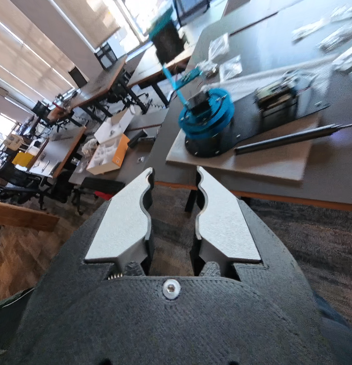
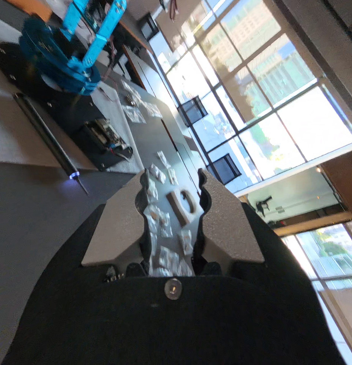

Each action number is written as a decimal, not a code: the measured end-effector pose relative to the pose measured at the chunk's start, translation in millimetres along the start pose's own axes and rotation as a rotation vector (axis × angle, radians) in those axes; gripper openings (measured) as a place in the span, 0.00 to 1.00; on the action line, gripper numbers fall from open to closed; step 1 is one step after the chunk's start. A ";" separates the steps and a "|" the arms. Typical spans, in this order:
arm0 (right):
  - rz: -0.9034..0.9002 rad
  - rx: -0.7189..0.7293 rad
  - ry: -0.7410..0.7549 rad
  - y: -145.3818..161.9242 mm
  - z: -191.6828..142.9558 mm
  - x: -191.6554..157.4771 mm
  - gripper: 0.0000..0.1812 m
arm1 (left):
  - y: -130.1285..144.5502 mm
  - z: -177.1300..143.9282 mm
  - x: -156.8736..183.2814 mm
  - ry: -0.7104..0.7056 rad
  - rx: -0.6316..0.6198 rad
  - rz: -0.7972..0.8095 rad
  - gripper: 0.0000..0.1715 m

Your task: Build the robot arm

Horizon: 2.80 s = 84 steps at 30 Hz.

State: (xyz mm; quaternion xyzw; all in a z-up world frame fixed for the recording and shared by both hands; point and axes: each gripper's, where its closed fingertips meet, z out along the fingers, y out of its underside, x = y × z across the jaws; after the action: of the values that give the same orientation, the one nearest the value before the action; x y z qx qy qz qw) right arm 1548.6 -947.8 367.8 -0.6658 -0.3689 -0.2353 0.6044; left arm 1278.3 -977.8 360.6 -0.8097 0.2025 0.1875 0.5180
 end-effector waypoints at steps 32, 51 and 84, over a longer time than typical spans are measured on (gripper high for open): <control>0.808 -0.084 -0.501 144.5 -17.9 18.3 0.04 | 128.3 -120.7 -0.4 0.384 0.225 -0.477 0.22; 0.343 -0.471 -0.873 232.0 234.6 24.7 0.12 | 115.9 -18.8 -126.3 0.223 0.165 -0.540 0.18; 0.288 -0.465 -0.982 270.6 282.5 40.8 0.10 | 30.6 79.0 -169.7 0.107 0.139 -0.597 0.15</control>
State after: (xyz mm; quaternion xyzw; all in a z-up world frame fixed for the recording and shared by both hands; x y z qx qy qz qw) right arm 1746.2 -662.2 183.1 -0.8565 -0.4508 0.1121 0.2248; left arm 1111.1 -894.5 393.3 -0.8048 -0.0050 -0.0302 0.5927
